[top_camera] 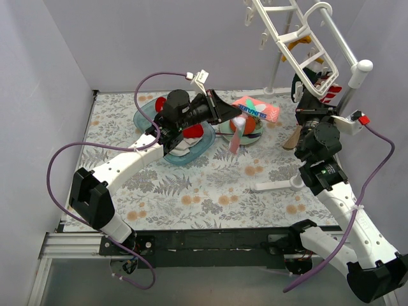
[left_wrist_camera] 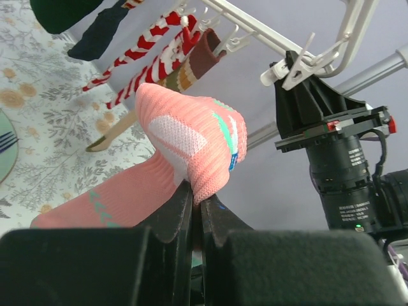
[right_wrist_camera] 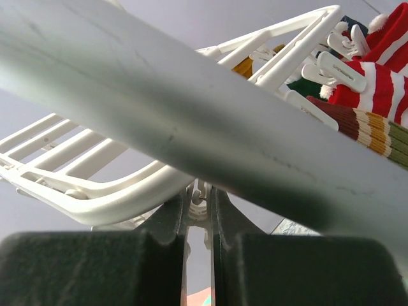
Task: Remove the socks clipped to the hanger
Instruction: Remove the sock from the hanger, then place the sock in the bin.
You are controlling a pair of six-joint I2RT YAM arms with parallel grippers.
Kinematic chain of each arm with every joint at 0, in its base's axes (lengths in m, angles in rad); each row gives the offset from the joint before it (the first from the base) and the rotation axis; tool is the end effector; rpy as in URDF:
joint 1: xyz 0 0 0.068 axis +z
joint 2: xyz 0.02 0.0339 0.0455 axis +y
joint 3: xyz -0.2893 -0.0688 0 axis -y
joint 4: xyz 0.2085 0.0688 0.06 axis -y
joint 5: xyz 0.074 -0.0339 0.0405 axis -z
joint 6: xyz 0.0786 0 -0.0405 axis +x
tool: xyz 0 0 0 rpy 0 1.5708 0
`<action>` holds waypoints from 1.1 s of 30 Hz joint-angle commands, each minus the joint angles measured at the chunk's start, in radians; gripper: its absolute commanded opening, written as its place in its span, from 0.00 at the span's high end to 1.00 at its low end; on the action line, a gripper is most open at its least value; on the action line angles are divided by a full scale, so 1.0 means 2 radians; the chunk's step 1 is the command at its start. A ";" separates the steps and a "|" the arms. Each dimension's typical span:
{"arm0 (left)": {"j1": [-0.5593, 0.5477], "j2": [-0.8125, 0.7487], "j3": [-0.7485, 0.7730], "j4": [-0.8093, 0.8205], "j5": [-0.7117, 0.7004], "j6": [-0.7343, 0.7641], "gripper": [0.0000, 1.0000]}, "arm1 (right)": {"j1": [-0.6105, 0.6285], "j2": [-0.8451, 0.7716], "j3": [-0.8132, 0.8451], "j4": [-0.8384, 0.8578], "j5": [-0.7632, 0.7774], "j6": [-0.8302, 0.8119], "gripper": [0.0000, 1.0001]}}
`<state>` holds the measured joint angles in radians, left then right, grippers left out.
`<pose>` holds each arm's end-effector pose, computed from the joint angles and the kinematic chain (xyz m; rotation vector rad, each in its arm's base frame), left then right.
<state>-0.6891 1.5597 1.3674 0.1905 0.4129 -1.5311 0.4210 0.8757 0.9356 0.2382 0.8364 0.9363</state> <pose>0.2724 -0.2653 0.4216 -0.4271 1.9565 -1.9352 0.1702 0.0123 0.4453 1.0026 0.9754 0.6037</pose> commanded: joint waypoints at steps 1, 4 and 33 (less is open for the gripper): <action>0.002 -0.031 0.012 -0.022 -0.048 0.033 1.00 | 0.002 -0.009 0.024 0.026 0.006 -0.007 0.99; 0.012 -0.027 0.016 -0.035 -0.079 0.049 1.00 | 0.002 -0.011 0.023 0.025 0.002 -0.008 0.99; 0.140 0.009 -0.106 -0.058 -0.351 0.052 0.87 | 0.002 -0.022 0.035 0.005 -0.002 -0.017 0.99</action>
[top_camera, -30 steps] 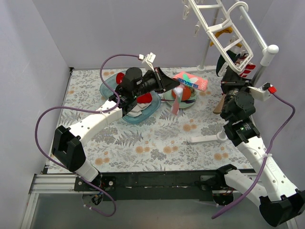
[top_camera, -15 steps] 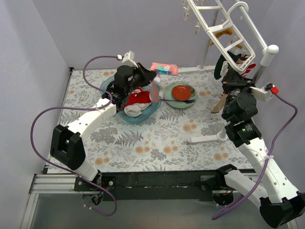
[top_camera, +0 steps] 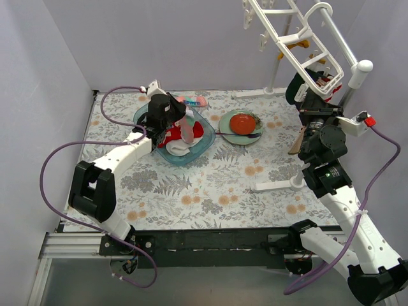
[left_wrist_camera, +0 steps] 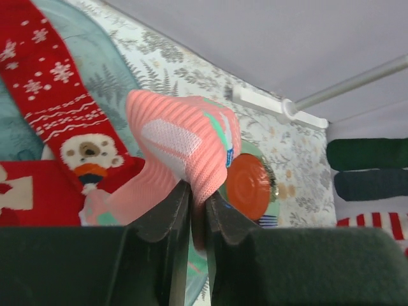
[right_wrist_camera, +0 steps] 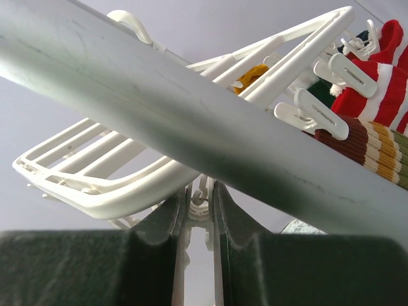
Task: Remove the socks clipped to the hanger
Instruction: Place the sock in the bin.
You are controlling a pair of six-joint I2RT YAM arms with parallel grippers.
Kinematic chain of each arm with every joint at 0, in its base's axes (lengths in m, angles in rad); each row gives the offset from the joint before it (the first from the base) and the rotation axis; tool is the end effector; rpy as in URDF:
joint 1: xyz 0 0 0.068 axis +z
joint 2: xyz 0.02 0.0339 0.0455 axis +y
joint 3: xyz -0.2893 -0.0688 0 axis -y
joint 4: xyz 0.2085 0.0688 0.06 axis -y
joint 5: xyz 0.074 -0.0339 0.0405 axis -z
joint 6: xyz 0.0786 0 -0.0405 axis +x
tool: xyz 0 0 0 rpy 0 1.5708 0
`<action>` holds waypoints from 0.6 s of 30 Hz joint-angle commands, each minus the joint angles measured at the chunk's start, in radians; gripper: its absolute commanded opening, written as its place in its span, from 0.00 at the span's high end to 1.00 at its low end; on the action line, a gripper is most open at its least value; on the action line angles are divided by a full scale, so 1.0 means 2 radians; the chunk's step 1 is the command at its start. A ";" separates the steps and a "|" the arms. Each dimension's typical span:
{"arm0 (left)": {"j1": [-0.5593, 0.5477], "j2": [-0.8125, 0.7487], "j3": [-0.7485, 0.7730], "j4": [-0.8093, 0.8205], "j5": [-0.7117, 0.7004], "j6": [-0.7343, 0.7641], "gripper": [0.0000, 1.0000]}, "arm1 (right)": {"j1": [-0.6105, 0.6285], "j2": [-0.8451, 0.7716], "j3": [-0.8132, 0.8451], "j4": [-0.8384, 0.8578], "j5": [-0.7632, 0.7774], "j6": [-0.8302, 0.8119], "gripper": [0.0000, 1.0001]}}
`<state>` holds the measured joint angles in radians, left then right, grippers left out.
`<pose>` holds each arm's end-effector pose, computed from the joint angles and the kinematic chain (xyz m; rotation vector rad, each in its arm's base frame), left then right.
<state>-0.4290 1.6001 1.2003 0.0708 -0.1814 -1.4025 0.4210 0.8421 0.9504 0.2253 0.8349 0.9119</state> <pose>0.3579 -0.1481 0.3279 -1.0707 1.7396 -1.0433 0.1588 0.0073 0.4530 0.9889 0.9553 0.6067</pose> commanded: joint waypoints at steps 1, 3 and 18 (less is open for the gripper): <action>0.011 -0.014 -0.026 0.002 -0.060 -0.015 0.85 | 0.002 -0.007 0.027 0.012 -0.001 -0.005 0.99; 0.014 -0.016 -0.030 0.004 -0.059 -0.012 0.65 | 0.002 -0.007 0.028 0.012 0.000 -0.006 0.99; -0.015 -0.084 0.012 0.024 0.075 0.092 0.14 | 0.002 -0.010 0.044 0.012 -0.021 -0.059 0.99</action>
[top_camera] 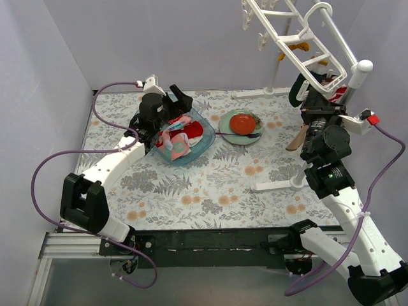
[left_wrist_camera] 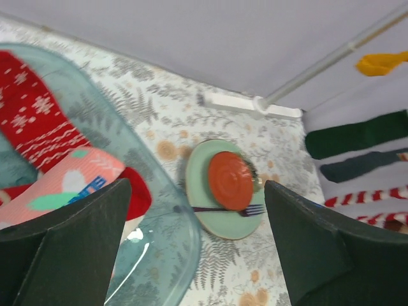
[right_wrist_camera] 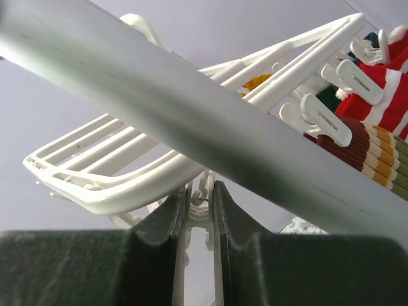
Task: Remove the socks clipped to the hanger
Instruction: Place the sock in the bin, then remove the sock from the hanger.
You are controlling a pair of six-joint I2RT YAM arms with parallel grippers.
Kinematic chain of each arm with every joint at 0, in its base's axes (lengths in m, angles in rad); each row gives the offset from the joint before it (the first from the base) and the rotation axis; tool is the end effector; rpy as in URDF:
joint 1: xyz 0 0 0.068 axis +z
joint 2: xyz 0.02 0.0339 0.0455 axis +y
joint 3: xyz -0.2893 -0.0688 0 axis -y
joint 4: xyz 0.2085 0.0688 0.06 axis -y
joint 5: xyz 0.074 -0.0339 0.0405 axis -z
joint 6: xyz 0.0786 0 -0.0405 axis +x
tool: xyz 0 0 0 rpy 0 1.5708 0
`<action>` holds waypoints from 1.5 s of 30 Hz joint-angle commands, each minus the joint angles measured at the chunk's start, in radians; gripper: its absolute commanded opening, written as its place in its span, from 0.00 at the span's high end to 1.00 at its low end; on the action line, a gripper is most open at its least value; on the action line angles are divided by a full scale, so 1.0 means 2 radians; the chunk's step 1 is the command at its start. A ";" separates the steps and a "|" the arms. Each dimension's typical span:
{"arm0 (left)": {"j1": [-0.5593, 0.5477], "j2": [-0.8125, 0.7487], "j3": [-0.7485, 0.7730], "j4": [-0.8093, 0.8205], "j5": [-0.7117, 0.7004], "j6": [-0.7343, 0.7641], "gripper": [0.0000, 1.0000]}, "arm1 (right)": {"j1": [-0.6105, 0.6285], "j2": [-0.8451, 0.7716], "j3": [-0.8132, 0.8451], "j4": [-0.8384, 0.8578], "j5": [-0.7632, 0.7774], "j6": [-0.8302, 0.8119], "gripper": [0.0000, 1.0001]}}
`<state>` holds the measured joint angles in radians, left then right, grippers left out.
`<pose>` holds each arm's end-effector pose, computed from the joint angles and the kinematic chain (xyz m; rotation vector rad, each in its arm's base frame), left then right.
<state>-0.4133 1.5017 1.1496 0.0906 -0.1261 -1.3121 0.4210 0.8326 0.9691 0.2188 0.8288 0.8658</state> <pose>0.3366 -0.1368 0.3472 -0.9430 1.7351 -1.0690 0.1541 0.0055 0.4595 0.9604 0.9587 0.5856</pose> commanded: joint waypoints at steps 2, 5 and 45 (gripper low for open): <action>-0.034 -0.032 0.049 0.015 0.077 0.052 0.15 | 0.002 -0.004 0.045 0.015 -0.026 -0.067 0.99; -0.056 -0.020 0.062 0.019 0.113 0.057 0.17 | 0.002 0.006 0.070 0.000 -0.058 -0.112 0.99; -0.164 0.271 0.514 0.348 0.227 0.026 0.24 | 0.003 0.053 0.142 -0.109 -0.153 -0.358 0.99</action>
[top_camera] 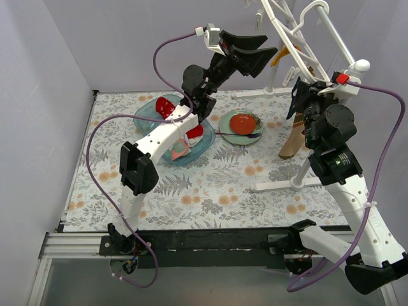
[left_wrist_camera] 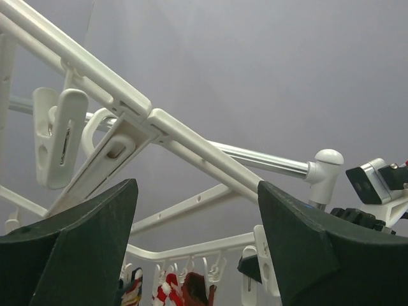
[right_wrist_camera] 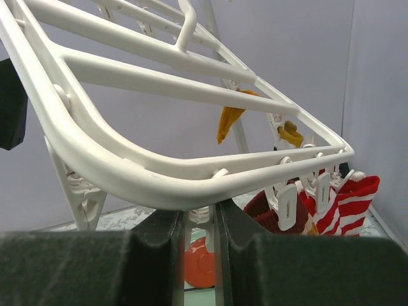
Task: Remove the socks clipped to the hanger
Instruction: Remove the sock from the hanger.
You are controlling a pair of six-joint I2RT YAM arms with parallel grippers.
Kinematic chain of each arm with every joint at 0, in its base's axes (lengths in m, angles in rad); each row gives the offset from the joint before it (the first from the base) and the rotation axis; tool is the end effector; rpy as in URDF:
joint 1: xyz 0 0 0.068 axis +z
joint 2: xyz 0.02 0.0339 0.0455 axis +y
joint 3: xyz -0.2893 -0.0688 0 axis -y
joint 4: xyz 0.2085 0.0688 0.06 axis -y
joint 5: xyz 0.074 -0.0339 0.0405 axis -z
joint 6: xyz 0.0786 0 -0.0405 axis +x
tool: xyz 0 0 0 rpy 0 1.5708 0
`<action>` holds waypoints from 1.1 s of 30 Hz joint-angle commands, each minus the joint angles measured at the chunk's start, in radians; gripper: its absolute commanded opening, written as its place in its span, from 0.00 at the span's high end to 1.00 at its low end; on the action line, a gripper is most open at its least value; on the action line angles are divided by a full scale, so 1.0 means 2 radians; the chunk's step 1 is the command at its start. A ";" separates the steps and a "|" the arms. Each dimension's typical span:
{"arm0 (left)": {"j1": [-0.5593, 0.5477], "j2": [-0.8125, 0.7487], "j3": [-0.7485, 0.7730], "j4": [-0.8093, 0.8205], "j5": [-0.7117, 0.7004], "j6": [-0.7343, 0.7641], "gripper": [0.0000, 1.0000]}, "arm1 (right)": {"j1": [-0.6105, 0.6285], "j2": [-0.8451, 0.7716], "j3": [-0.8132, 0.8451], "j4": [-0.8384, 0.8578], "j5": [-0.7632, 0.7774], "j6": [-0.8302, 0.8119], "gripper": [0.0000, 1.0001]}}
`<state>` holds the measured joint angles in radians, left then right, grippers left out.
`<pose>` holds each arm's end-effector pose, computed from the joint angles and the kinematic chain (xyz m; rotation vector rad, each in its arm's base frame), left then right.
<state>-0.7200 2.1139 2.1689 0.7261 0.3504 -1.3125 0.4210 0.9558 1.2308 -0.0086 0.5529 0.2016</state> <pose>0.3426 -0.3364 0.5366 0.1085 1.0250 -2.0238 0.1751 0.0332 0.5012 0.3280 1.3062 0.1654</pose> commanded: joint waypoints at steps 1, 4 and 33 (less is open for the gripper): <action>-0.012 -0.034 0.014 0.019 -0.013 0.033 0.24 | 0.002 -0.008 0.015 0.005 -0.016 -0.031 0.99; -0.017 -0.038 0.004 -0.009 0.002 0.039 0.25 | 0.003 -0.005 0.029 0.005 -0.035 -0.033 0.99; -0.069 -0.097 -0.101 -0.052 0.022 0.112 0.28 | 0.007 0.024 0.063 -0.019 -0.056 -0.056 0.99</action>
<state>-0.8402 1.9644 1.8965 0.6479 0.4175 -1.1362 0.4217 0.9970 1.3376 -0.0799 0.4862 0.1036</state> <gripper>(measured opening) 0.721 0.209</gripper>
